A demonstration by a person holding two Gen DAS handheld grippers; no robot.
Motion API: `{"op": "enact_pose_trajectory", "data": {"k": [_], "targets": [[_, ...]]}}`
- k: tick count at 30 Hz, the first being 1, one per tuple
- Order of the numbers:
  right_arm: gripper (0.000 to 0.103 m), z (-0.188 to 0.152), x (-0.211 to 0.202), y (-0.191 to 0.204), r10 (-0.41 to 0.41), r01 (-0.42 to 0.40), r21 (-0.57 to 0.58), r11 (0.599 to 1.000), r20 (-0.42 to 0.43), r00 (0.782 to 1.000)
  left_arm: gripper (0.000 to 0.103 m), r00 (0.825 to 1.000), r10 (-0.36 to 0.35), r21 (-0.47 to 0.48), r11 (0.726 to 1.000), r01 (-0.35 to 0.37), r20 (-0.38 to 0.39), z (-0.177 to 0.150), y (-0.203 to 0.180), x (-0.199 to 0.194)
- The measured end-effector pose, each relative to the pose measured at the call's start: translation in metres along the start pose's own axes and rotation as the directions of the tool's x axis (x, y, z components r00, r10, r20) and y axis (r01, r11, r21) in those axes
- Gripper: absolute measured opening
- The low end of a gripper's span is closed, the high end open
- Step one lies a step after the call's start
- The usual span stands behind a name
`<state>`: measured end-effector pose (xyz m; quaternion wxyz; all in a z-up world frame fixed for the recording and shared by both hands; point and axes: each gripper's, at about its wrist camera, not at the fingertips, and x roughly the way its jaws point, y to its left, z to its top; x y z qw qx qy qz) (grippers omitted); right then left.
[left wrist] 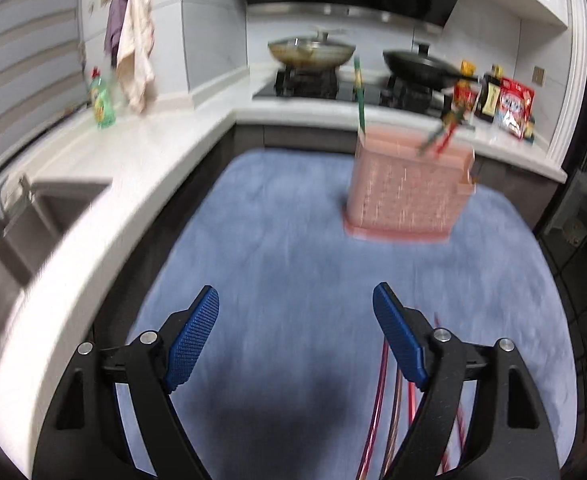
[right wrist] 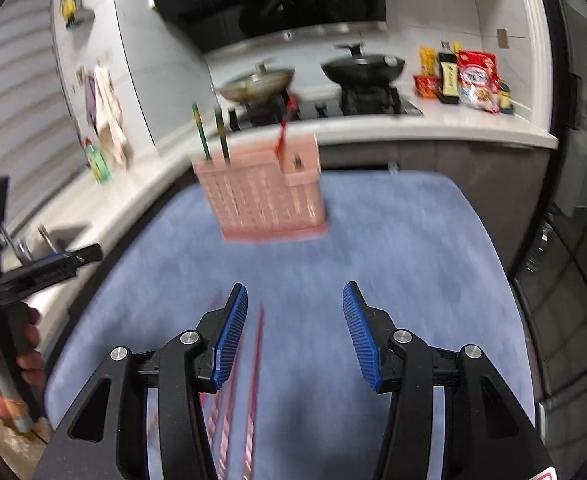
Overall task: Organize utensils
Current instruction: 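Open both tools and move them back toward the chopstick row, then grasp a dark red chopstick with the right tool while the left tool approaches the row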
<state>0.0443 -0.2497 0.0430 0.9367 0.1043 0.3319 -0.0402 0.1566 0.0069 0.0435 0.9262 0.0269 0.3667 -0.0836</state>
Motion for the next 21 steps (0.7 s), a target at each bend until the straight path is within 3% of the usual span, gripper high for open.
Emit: {"op": "enact_pose_trajectory", "data": {"k": [7,13,21], "targets": [[0.049,-0.08,0.008,0.018,-0.035,0.03,-0.041,0.999,-0.123,0.992,0.075,0.993,0.021,-0.01,1.0,-0.022,-0.116,-0.079,0.004,0.005],[0.046,-0.116,0.011,0.028,-0.026,0.018,-0.051,0.999,-0.174,0.984,0.075,0.987,0.019,0.007,1.0,-0.018,-0.16,-0.12,0.001,0.002],[0.025,-0.135,0.024,0.04,-0.001,-0.008,-0.04,0.999,-0.22,0.976,0.075,0.981,-0.014,0.004,1.0,0.015,-0.194,-0.146,-0.002,-0.001]]}}
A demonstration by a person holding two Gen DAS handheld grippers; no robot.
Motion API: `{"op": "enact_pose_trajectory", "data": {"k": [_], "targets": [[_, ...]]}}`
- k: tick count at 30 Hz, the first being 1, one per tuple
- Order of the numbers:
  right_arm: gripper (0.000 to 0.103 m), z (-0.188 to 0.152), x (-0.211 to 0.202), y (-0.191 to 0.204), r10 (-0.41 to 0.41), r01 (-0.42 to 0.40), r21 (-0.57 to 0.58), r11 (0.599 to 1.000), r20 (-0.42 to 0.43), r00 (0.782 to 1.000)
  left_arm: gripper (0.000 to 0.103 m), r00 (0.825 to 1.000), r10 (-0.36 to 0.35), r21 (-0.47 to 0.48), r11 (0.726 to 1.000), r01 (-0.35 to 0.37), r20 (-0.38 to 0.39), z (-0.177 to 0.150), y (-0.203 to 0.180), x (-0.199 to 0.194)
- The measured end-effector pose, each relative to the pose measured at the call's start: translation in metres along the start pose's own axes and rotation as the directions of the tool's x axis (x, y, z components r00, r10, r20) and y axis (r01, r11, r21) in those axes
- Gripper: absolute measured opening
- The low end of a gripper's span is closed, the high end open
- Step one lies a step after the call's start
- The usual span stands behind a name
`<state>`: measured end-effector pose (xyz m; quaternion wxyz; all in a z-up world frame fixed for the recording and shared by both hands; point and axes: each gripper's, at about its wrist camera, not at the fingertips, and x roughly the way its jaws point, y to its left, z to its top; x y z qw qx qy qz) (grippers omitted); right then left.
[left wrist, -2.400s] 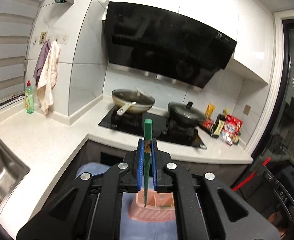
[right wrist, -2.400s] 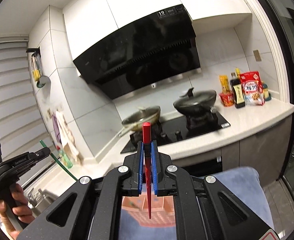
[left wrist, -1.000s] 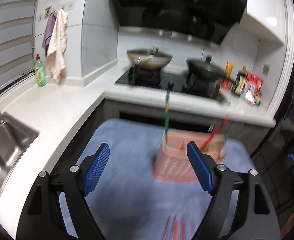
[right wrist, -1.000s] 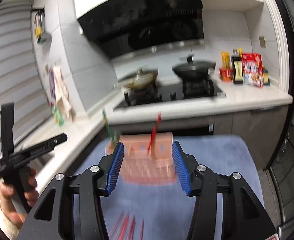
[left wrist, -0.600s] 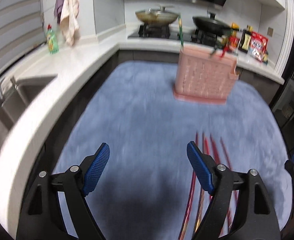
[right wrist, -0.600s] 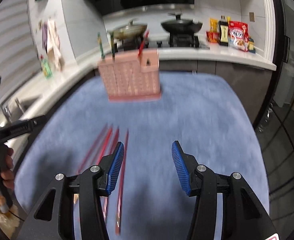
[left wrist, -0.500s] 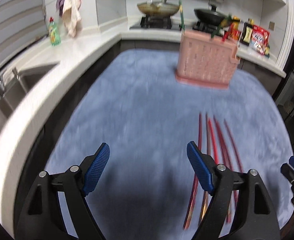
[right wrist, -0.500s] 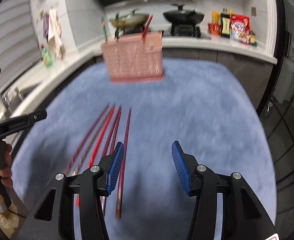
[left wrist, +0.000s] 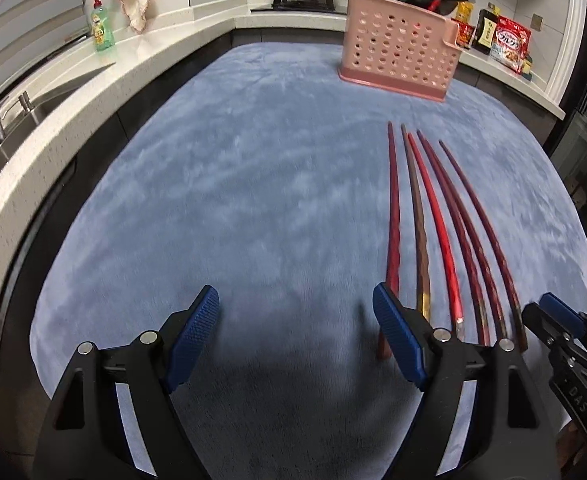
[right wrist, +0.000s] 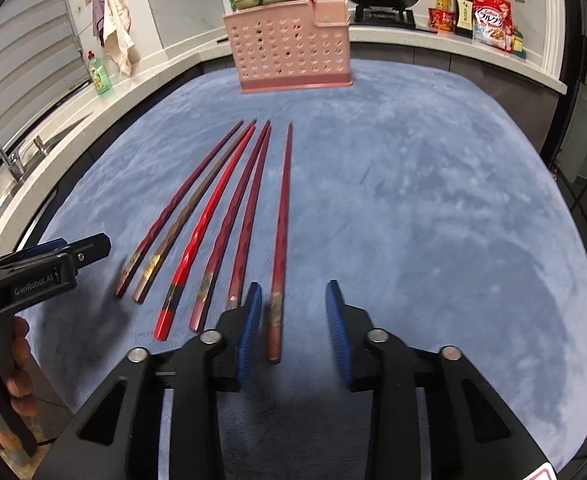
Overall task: Organize utensils
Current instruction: 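Grasp a dark red chopstick with the right tool while the left tool approaches the row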
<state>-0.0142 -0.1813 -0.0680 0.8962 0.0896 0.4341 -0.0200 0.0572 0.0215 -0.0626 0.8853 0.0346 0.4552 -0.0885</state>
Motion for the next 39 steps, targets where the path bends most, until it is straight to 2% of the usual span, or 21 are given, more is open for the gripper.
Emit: {"op": "enact_pose_trajectory", "data": {"k": [5,8,11,20,26,32,36,39], "targets": [[0.017,-0.008,0.01,0.007,-0.002,0.002,-0.013,1.0,-0.021,1.0,0.075,0.999,-0.023,-0.017,1.0,0.022,-0.024,-0.007,0.002,0.005],[0.016,-0.009,0.009,0.007,-0.004,0.004,-0.014,1.0,-0.016,1.0,0.075,0.999,-0.031,-0.024,0.999,0.03,-0.027,-0.007,0.003,0.005],[0.007,-0.01,0.009,0.007,-0.007,0.007,-0.018,1.0,-0.014,1.0,0.075,0.999,-0.037,-0.024,0.999,0.036,-0.026,-0.008,0.001,0.005],[0.007,-0.014,0.005,-0.004,-0.01,0.01,0.014,1.0,-0.01,1.0,0.075,0.996,-0.085,-0.008,0.996,0.085,-0.037,-0.009,-0.012,0.008],[0.007,-0.015,0.006,-0.007,-0.001,0.002,0.026,1.0,-0.013,1.0,0.075,0.997,-0.069,0.015,0.997,0.069,-0.031,-0.01,-0.02,0.012],[0.007,-0.015,0.007,-0.007,0.0,0.0,0.027,1.0,-0.014,1.0,0.07,1.0,-0.026,0.058,0.998,0.027,-0.017,-0.012,-0.025,0.016],[0.007,-0.015,0.007,-0.007,0.0,0.0,0.025,1.0,-0.014,1.0,0.065,1.0,-0.021,0.071,0.997,0.022,-0.013,-0.012,-0.027,0.015],[0.007,-0.015,0.007,-0.007,0.001,-0.001,0.024,1.0,-0.014,1.0,0.05,0.999,-0.034,0.073,0.997,0.035,-0.01,-0.011,-0.028,0.015]]}}
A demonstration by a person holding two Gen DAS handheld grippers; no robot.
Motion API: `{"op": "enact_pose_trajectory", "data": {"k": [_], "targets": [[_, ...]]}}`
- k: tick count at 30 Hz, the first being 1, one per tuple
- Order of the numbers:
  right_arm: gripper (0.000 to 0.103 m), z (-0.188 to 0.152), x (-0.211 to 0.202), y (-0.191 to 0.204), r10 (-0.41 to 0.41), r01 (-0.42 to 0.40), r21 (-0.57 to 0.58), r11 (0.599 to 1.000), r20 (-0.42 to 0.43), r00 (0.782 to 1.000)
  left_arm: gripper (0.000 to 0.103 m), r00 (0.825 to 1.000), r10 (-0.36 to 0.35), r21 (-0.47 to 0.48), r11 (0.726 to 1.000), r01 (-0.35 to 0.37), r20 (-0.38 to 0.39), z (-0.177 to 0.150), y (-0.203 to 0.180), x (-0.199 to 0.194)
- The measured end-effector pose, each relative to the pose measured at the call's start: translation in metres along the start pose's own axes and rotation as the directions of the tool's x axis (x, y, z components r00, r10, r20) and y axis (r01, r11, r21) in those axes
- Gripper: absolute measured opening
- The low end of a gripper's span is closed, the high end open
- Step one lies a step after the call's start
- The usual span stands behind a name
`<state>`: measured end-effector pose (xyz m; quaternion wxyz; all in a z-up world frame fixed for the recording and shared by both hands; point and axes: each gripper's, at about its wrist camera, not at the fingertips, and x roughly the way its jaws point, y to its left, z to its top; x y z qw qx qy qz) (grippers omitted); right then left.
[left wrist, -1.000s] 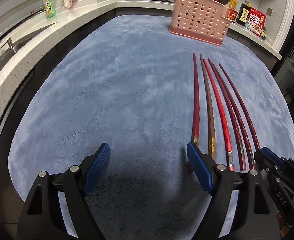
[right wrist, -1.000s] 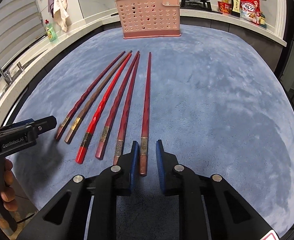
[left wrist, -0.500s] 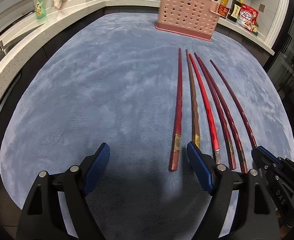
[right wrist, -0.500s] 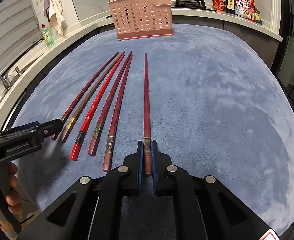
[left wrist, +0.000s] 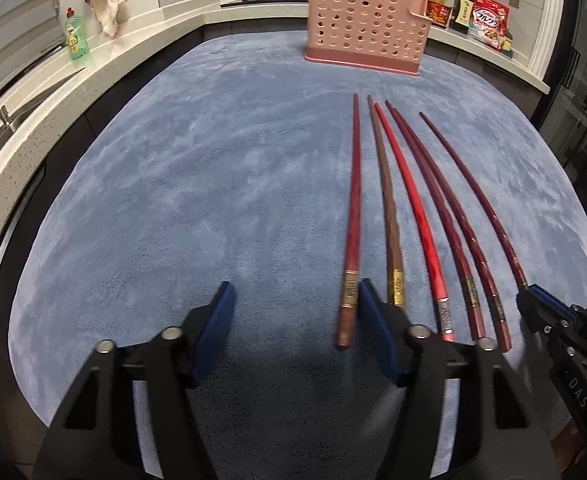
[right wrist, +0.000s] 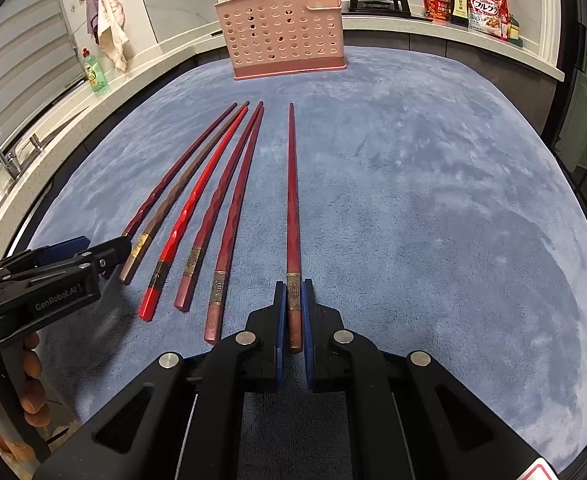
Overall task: Organize utensils
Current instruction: 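Grasp a dark red chopstick with the right tool while the left tool approaches the row, then grasp a red gold-banded chopstick with the left tool while the right tool holds its chopstick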
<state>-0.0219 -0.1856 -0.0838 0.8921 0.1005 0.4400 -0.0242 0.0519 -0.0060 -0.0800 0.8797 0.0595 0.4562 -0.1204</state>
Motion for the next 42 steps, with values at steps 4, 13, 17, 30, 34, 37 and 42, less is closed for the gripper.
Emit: {"op": "enact_pose_trajectory", "data": {"k": [4,13,17,30,34,37,42], "targets": [[0.007,0.0,0.0,0.001,-0.002,0.002,-0.008,1.0,0.002,1.0,0.038,1.0,-0.013,-0.003,1.0,0.013,0.0,0.0,0.0,-0.001],[0.007,0.001,-0.002,0.001,0.008,-0.008,-0.003,1.0,0.001,1.0,0.012,0.995,-0.099,-0.029,0.995,0.099,-0.029,0.002,0.005,-0.003],[0.007,0.003,-0.009,0.001,0.012,-0.012,-0.001,1.0,0.014,1.0,0.012,0.989,-0.141,-0.065,0.988,0.138,-0.046,0.006,0.01,-0.006],[0.007,0.043,-0.07,-0.01,0.033,-0.041,0.04,0.998,0.181,0.983,0.007,0.981,-0.183,-0.079,0.979,0.187,0.062,0.04,0.019,-0.059],[0.007,0.062,-0.088,-0.016,0.029,-0.044,0.055,0.998,0.239,0.971,0.007,0.977,-0.189,-0.076,0.978,0.196,0.093,0.051,0.021,-0.07],[0.007,0.066,-0.092,-0.019,0.027,-0.045,0.062,0.997,0.255,0.966,0.012,0.977,-0.201,-0.076,0.976,0.206,0.066,0.047,0.021,-0.06],[0.007,0.06,-0.087,-0.02,0.034,-0.053,0.075,0.996,0.236,0.971,0.038,0.982,-0.188,-0.074,0.979,0.188,0.005,0.025,0.02,-0.031]]}}
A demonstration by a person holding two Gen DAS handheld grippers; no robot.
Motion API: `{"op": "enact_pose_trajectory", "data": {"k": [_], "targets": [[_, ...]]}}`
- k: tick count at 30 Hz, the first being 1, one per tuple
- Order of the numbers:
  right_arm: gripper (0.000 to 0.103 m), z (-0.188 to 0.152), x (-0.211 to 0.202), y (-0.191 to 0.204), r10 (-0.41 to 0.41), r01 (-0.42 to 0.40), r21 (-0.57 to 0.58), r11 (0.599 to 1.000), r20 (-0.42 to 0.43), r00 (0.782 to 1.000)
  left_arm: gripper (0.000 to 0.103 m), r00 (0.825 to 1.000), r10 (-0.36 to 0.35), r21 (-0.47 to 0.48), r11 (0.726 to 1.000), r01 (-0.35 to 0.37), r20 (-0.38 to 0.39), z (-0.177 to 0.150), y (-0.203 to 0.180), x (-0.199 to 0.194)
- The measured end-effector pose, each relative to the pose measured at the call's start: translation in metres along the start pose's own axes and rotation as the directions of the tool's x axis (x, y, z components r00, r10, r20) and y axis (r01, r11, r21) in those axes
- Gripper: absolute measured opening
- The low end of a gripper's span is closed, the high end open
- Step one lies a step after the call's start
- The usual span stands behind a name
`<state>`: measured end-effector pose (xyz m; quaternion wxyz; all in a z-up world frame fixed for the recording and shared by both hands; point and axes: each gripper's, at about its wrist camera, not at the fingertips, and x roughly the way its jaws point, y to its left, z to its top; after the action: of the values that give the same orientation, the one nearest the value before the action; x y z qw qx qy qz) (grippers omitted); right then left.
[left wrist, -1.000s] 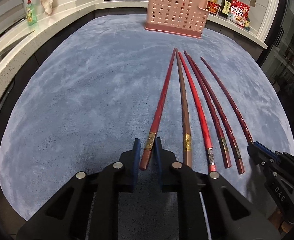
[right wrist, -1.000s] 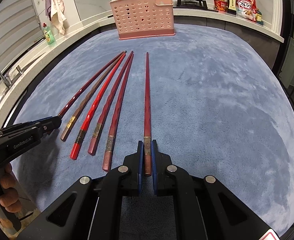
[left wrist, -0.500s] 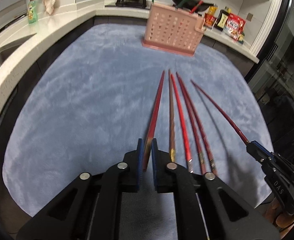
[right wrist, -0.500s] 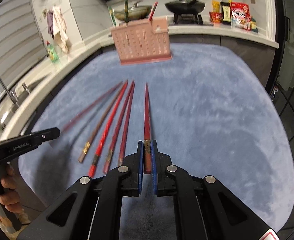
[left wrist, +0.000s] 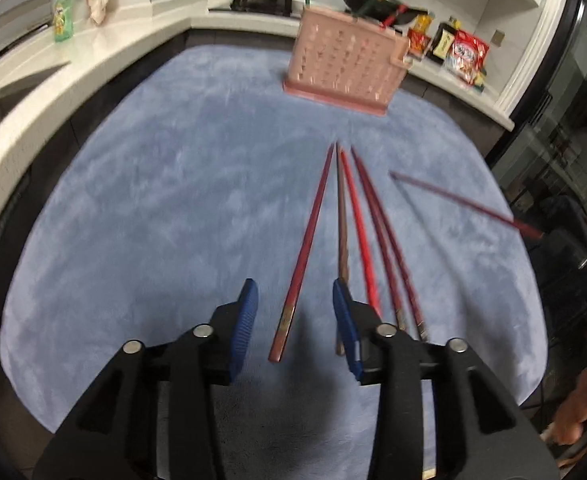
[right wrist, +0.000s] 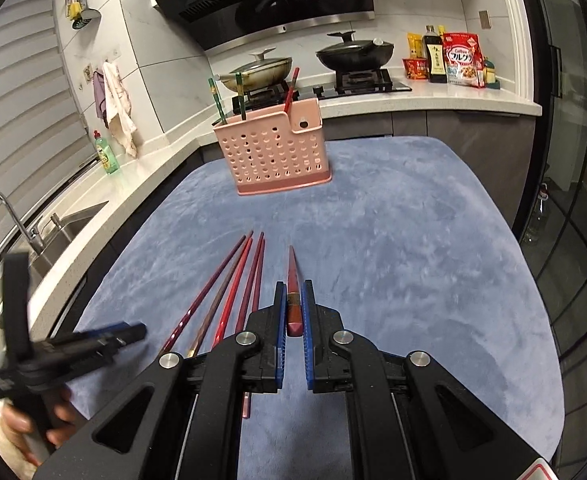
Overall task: Organize utensils
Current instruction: 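Grasp a red gold-banded chopstick with the left tool while the right tool holds its chopstick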
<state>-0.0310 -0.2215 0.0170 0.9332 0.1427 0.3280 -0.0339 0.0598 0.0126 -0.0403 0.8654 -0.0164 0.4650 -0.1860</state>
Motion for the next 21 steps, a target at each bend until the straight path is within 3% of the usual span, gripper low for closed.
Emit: {"op": "enact_pose_trajectory", "data": {"k": [5,10,17,21], "targets": [[0.007,-0.003,0.001,-0.001,-0.002,0.002,0.004,1.0,-0.01,1.0,0.038,0.999,0.013,-0.011,1.0,-0.014,-0.049,-0.015,0.007,0.028],[0.007,-0.005,0.003,-0.001,-0.003,0.003,0.008,1.0,-0.017,1.0,0.037,0.999,0.027,-0.001,1.0,-0.027,-0.027,-0.018,0.007,0.032],[0.007,-0.007,0.004,0.001,-0.004,0.004,0.01,1.0,-0.029,1.0,0.012,0.999,0.023,0.009,1.0,-0.023,-0.032,-0.021,0.005,0.031],[0.007,-0.007,0.003,0.001,-0.004,0.005,0.011,1.0,-0.021,1.0,0.011,0.999,-0.008,-0.012,1.0,0.007,-0.044,-0.018,0.009,0.027]]}}
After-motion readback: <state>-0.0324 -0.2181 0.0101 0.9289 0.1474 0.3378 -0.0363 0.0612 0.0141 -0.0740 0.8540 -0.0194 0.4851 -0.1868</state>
